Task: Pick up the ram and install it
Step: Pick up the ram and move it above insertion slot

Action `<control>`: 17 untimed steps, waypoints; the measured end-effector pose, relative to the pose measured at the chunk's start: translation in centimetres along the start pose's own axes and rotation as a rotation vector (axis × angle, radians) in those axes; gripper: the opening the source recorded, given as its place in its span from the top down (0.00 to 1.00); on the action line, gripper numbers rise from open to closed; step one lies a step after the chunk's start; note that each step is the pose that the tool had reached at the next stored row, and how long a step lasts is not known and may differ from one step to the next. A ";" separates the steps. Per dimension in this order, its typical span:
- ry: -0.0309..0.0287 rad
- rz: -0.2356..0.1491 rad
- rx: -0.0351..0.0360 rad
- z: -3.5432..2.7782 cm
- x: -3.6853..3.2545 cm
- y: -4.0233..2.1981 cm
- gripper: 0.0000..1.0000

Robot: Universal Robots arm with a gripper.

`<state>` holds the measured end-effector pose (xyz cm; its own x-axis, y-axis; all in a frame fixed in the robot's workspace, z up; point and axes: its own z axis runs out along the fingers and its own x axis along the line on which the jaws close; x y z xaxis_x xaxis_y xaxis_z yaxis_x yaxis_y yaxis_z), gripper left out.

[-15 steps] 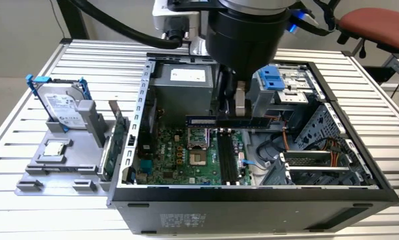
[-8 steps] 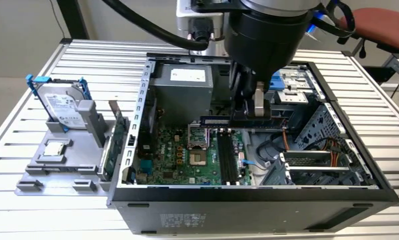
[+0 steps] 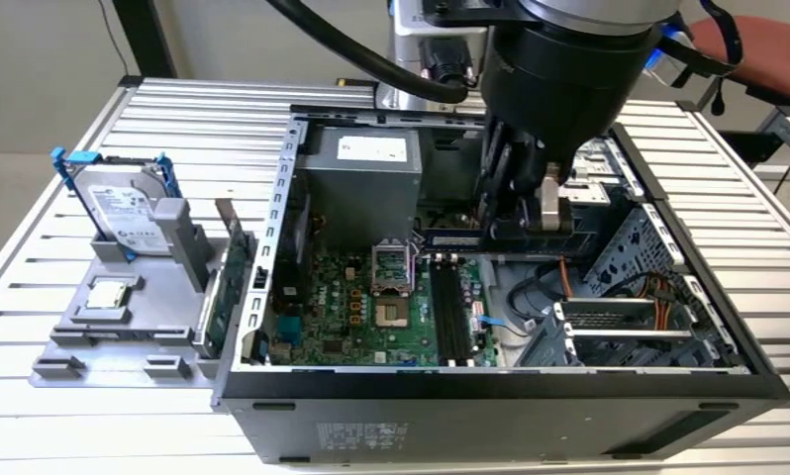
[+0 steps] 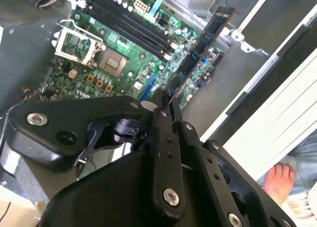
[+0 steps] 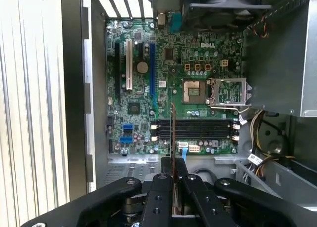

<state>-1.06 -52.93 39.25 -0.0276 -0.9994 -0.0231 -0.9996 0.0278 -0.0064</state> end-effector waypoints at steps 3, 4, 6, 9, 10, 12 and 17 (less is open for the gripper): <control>0.0000 0.018 0.0004 0.00 0.00 -0.11 1.00; 0.0001 0.024 0.0005 0.00 -0.01 -0.16 1.00; 0.0002 0.033 0.0008 0.00 -0.01 -0.31 1.00; 0.0002 0.036 0.0009 0.01 -0.02 -0.84 1.00; 0.0003 0.036 0.0009 0.01 -0.03 -1.03 1.00; 0.0002 0.037 0.0009 0.01 -0.04 -1.38 1.00; -0.0004 0.037 0.0009 0.01 -0.05 -1.53 1.00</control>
<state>0.47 -52.92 39.24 -0.0646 -0.9976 -0.0237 -0.9979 0.0648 -0.0064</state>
